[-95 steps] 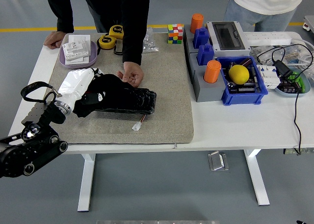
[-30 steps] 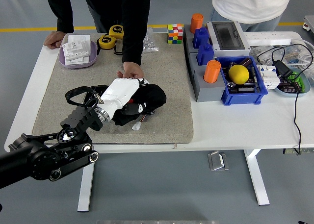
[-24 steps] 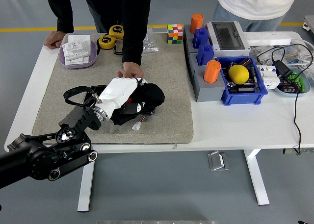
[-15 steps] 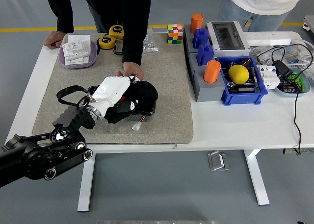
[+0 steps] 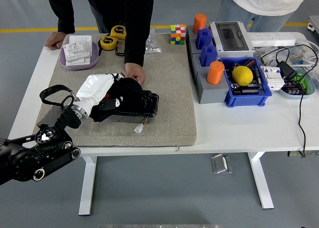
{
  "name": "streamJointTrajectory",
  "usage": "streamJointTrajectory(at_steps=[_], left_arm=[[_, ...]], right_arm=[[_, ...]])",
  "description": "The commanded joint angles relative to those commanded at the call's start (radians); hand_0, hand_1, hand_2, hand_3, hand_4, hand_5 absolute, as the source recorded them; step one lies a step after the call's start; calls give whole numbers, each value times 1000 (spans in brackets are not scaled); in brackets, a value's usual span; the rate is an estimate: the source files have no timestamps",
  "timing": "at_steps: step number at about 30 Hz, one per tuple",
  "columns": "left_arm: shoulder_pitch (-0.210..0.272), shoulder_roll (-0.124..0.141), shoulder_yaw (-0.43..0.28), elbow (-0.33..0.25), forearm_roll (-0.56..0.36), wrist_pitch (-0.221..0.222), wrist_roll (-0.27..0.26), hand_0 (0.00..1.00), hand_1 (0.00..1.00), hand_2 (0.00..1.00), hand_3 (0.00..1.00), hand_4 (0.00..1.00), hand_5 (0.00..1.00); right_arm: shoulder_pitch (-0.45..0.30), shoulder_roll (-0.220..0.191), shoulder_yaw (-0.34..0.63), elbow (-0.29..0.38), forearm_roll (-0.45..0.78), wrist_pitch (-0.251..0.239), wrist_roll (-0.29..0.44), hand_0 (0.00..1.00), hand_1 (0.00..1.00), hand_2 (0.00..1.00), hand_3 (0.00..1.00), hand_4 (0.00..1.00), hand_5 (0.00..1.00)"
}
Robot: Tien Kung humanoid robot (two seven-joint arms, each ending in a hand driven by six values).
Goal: Pick the rag up,wipe the panel,place it on the desk
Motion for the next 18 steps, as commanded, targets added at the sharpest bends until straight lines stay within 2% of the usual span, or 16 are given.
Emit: streamJointTrajectory(at_steps=[18], left_arm=[[20, 39, -47, 18, 20, 2, 1, 295, 183, 638, 695, 486, 2]], right_arm=[[-3, 2, 2, 1, -2, 0, -1, 792, 679, 718, 660, 998, 506]])
